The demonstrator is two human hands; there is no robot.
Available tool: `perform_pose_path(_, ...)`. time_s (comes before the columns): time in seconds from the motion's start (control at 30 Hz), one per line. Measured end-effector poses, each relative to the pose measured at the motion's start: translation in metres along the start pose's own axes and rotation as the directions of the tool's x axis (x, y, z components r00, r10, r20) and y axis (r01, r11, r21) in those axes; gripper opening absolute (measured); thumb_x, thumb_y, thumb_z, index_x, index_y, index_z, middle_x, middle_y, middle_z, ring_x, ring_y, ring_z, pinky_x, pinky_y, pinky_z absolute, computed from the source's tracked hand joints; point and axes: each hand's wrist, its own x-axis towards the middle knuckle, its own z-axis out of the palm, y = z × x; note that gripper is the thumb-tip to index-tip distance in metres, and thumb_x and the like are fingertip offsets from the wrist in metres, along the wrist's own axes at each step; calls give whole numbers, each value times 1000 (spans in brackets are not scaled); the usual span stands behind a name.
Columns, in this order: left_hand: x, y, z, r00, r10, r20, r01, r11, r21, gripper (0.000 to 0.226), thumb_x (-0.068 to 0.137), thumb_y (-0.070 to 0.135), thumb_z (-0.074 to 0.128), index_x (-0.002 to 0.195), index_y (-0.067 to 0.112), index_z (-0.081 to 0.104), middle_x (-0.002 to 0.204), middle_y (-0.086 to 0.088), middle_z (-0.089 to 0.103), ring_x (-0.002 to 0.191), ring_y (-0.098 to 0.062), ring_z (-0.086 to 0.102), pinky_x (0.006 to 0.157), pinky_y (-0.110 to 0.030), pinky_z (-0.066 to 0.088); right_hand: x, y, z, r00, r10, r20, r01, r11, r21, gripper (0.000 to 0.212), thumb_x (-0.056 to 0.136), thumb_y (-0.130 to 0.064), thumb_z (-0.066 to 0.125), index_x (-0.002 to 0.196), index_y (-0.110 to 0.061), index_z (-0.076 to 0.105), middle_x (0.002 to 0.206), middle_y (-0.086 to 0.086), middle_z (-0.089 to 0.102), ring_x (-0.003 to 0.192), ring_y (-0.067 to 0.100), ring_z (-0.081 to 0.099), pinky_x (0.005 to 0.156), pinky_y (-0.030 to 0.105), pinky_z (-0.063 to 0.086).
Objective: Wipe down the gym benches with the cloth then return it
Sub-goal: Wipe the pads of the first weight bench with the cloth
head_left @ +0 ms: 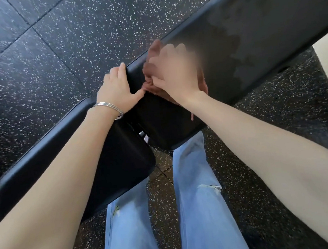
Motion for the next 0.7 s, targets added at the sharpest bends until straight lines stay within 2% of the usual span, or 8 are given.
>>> perform_pose_path(0.13, 15, 19, 2, 999, 28, -35, -26, 997, 74, 86, 84, 51, 55, 147, 6, 17, 147, -16, 30, 132, -38, 30, 109, -48, 28, -42, 75, 6, 994, 87, -61, -89, 996, -28, 32, 86, -46, 47, 109, -28, 58, 111, 5, 55, 101, 32, 49, 75, 41, 35)
perform_pose_path(0.2, 22, 31, 3, 998, 41, -51, -35, 994, 105, 86, 85, 52, 54, 147, 5, 18, 146, -18, 31, 131, -39, 31, 109, -48, 28, -61, 120, 9, 973, 212, -94, -214, 977, -17, 32, 86, -47, 47, 109, -28, 59, 112, 5, 56, 101, 32, 50, 76, 41, 35)
perform_pose_path(0.33, 39, 55, 6, 997, 48, -64, -38, 988, 148, 85, 86, 53, 52, 147, 5, 17, 146, -20, 31, 131, -40, 32, 107, -49, 29, -74, 182, 14, 800, 593, -89, -574, 800, 174, 35, 84, -47, 52, 114, -31, 58, 119, 4, 51, 109, 31, 45, 82, 42, 37)
perform_pose_path(0.43, 52, 70, 9, 996, 29, -81, -16, 988, 153, 83, 87, 53, 50, 146, 6, 18, 145, -21, 32, 131, -41, 33, 106, -51, 30, -73, 174, 18, 721, 686, -103, -653, 721, 232, 34, 87, -45, 54, 117, -29, 56, 121, 5, 49, 109, 30, 43, 84, 42, 39)
perform_pose_path(0.5, 60, 81, 10, 995, 4, -97, 10, 990, 143, 81, 87, 54, 49, 146, 7, 19, 145, -21, 33, 131, -40, 32, 105, -52, 29, -75, 154, 20, 721, 680, -133, -654, 731, 194, 33, 89, -42, 50, 119, -28, 55, 120, 5, 50, 107, 30, 44, 81, 42, 40)
perform_pose_path(0.57, 67, 92, 12, 994, -8, -108, 24, 990, 142, 79, 88, 53, 47, 146, 7, 19, 145, -20, 33, 131, -41, 32, 105, -53, 28, -82, 132, 23, 797, 583, -158, -570, 813, 121, 31, 89, -41, 48, 115, -27, 57, 116, 4, 54, 101, 30, 49, 76, 41, 41)
perform_pose_path(0.63, 73, 104, 13, 994, -7, -109, 23, 990, 142, 78, 89, 52, 47, 146, 7, 19, 145, -20, 33, 131, -41, 32, 105, -52, 27, -91, 117, 28, 897, 386, -216, -383, 922, 58, 27, 86, -38, 51, 106, -25, 62, 107, 4, 61, 91, 31, 55, 70, 41, 44)
perform_pose_path(0.7, 77, 113, 13, 993, -19, -113, 35, 990, 140, 77, 89, 51, 47, 146, 7, 19, 145, -20, 32, 131, -41, 32, 106, -52, 27, -97, 112, 30, 953, 157, -258, -162, 987, 3, 23, 83, -35, 52, 98, -25, 66, 98, 3, 65, 82, 29, 60, 65, 38, 46)
